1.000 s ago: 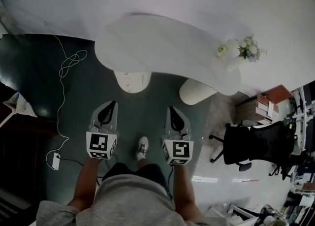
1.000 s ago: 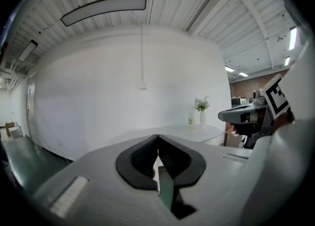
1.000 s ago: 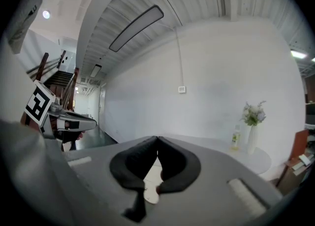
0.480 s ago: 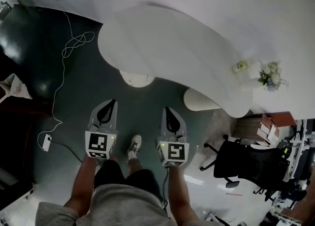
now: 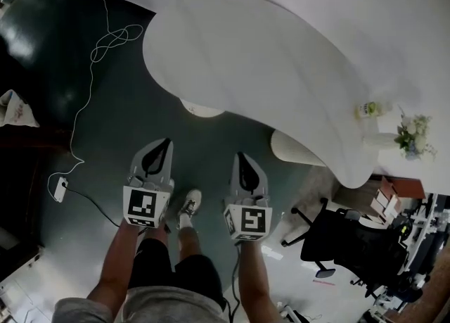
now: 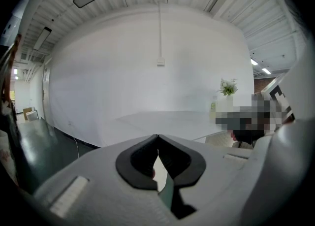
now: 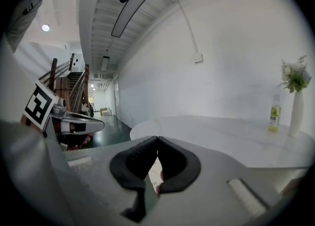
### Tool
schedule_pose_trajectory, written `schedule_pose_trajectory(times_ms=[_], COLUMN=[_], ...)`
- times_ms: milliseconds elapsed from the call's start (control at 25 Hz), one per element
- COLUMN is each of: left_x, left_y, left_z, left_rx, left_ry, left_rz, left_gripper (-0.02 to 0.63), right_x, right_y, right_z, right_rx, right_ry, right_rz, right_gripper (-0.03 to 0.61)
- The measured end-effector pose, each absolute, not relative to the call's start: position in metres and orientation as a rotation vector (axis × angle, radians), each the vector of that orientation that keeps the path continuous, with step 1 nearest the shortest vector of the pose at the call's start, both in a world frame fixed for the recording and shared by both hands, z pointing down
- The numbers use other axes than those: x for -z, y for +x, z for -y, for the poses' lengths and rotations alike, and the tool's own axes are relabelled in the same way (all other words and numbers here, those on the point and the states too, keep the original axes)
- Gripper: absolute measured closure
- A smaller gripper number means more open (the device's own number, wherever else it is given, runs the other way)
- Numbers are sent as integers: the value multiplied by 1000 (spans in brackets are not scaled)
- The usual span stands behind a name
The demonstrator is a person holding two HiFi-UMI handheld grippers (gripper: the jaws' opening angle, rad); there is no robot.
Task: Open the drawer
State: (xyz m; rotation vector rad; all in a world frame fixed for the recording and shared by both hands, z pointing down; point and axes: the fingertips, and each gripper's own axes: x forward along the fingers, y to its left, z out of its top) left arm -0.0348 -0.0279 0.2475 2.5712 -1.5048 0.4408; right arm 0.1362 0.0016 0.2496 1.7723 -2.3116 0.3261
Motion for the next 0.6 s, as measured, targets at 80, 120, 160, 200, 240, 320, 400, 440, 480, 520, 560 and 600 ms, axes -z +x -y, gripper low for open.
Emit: schedule_pose_trajectory(times_ms=[80,120,160,200,240,320,400,440,480,520,560,600], left_x=[-267,-278,-288,-298,-308,-330,-354,-366,-378,-391,-403,-415], left_y=[-36,-37,-38,-39,-40,-42,-44,-44,-44,-43,-42,-40], left_z=[35,39,42,45,49,55,62,66,69,71,72,73], left_rx=[-451,-456,-461,-464,-466,-467,-471,-474,-478,-482,-485,-488], left_ry=[2570,2569,2571,2574,2577,2580,2581,2583,2586,2588,2589,2591], left_rz=[1487,1477,1466,1455,1444,1427,1412,1404,1394,1384,1375,1366], left_gripper=[603,603,603,603,603,603,603,603,603,603,603,603], right_x=[-268,-277,-286,-296,-306,-327,-348,-358,-369,-380,-390,-401], right_y=[134,133,132,130,129,126,124,123,122,120,119,118], right_z=[5,8,11,14,17,23,30,33,36,38,40,41], right_rx=[-338,-342,-346,-352,-360,-366,-363,-365,-367,-366,-365,-366], right_ry=[1770,1771,1774,1780,1785,1794,1806,1812,1816,1814,1810,1806], right_rz=[2297,2291,2286,2281,2275,2261,2250,2244,2241,2241,2243,2243], right_gripper=[575,575,575,575,575,575,575,575,575,575,575,575])
